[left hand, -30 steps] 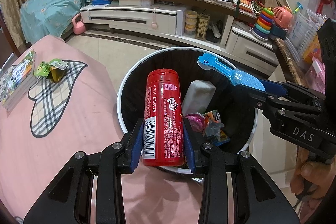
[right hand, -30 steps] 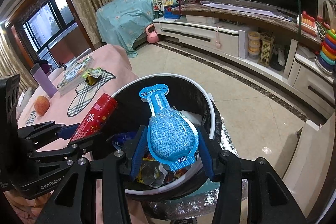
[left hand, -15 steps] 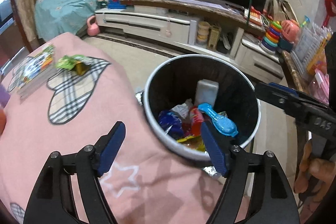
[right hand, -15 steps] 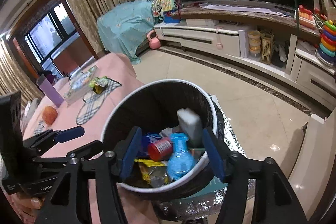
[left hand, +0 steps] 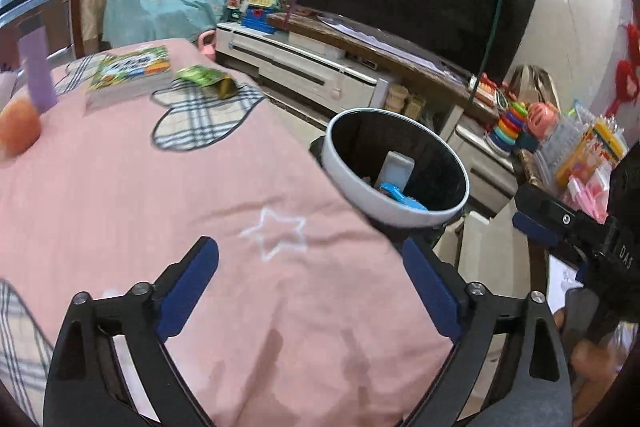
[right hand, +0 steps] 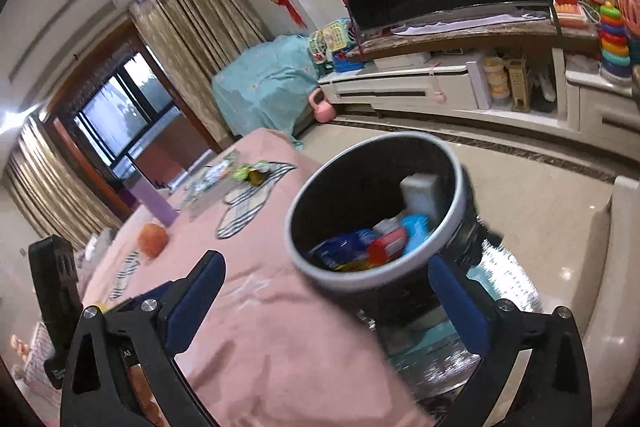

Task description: Collect trash

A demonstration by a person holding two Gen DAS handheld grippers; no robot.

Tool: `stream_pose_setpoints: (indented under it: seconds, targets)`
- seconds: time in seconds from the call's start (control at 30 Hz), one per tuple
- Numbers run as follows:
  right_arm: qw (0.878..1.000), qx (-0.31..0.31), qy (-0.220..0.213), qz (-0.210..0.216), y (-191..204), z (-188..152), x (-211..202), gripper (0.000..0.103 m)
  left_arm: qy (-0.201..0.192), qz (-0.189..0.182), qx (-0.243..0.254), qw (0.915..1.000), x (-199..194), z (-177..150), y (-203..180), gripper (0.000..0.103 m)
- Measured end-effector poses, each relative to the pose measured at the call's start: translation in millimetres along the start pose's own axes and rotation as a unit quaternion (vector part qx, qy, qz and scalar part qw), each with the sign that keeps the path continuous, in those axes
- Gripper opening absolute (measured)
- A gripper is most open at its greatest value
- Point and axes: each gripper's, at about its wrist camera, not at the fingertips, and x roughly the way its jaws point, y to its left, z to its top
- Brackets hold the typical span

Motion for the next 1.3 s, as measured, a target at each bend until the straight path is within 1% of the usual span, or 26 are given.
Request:
stream_pose_setpoints:
  seconds: [0.17, 0.23, 0.3, 0.37, 0.4, 0.43, 0.47, 0.53, 0.57, 0.6, 0.63, 0.67, 0.77, 0.83, 0.9, 1.1, 1.3]
  targets:
    - [1.0, 0.015, -0.015, 0.0, 9.0, -29.2, -10.6, 0.102, -0.007, 0.007, -0.021, 0.9997, -15.1, -25.7, 19.4, 0.097]
    - [1.0, 0.02, -0.01, -0.006, 10.5, -39.3, -11.3, 0.102, -0.011, 0.013, -0.023, 0.9996, -22.2, -34.0, 23.6, 0.097]
    - [1.0, 0.026, -0.001, -0.008, 12.2, -44.7, -12.5, 0.102, -0.027, 0.017, -0.024, 0.9992, -35.0, -40.5, 26.0, 0.097]
    - [1.0, 0.024, -0.004, -0.01, 17.5, -48.0, -17.9, 0.102, -0.052, 0.032, -0.015, 0.998, -49.7, -42.5, 24.3, 0.097]
    - [1.0, 0.018, -0.009, -0.011, 21.7, -46.8, -22.1, 0.102, -0.076, 0.051, -0.004, 0.9958, -61.6, -42.8, 19.9, 0.098]
    - [1.0, 0.011, -0.017, -0.014, 26.6, -45.1, -27.4, 0.102, -0.095, 0.07, 0.005, 0.9931, -70.0, -43.3, 15.9, 0.101]
    - [0.999, -0.001, -0.034, -0.02, 34.3, -41.4, -36.8, 0.102, -0.115, 0.091, 0.016, 0.9891, -78.4, -43.7, 10.5, 0.103]
    - [0.997, -0.028, -0.07, -0.033, 47.7, -41.0, -53.4, 0.102, -0.151, 0.116, 0.03, 0.9812, -91.8, -47.5, 5.8, 0.103]
    - [0.992, -0.052, -0.102, -0.046, 57.6, -42.3, -64.8, 0.103, -0.168, 0.127, 0.035, 0.9769, -97.4, -50.7, 3.5, 0.103]
    - [0.985, -0.08, -0.136, -0.065, 67.7, -46.4, -75.0, 0.103, -0.181, 0.135, 0.038, 0.9734, -101.2, -54.1, 1.2, 0.103]
    - [0.981, -0.095, -0.151, -0.077, 72.5, -49.6, -78.2, 0.103, -0.187, 0.142, 0.039, 0.9713, -103.1, -57.1, -0.2, 0.103]
    - [0.973, -0.121, -0.169, -0.1, 80.4, -55.7, -82.0, 0.103, -0.189, 0.144, 0.039, 0.9707, -104.3, -57.7, 2.0, 0.103]
    - [0.963, -0.155, -0.181, -0.129, 88.4, -69.1, -79.8, 0.103, -0.195, 0.147, 0.033, 0.9692, -106.1, -66.6, 5.0, 0.103]
    - [0.963, -0.16, -0.177, -0.129, 87.3, -73.1, -74.8, 0.103, -0.195, 0.155, 0.033, 0.9679, -103.6, -71.5, 6.3, 0.103]
    - [0.966, -0.151, -0.168, -0.127, 82.5, -76.2, -69.8, 0.103, -0.193, 0.162, 0.035, 0.9672, -100.6, -75.4, 4.0, 0.103]
    - [0.968, -0.133, -0.169, -0.129, 72.9, -83.5, -73.6, 0.103, -0.188, 0.17, 0.031, 0.967, -99.7, -83.8, 5.1, 0.103]
    - [0.964, -0.142, -0.177, -0.138, 74.9, -88.7, -80.0, 0.103, -0.19, 0.176, 0.023, 0.9657, -103.0, -85.6, 6.0, 0.103]
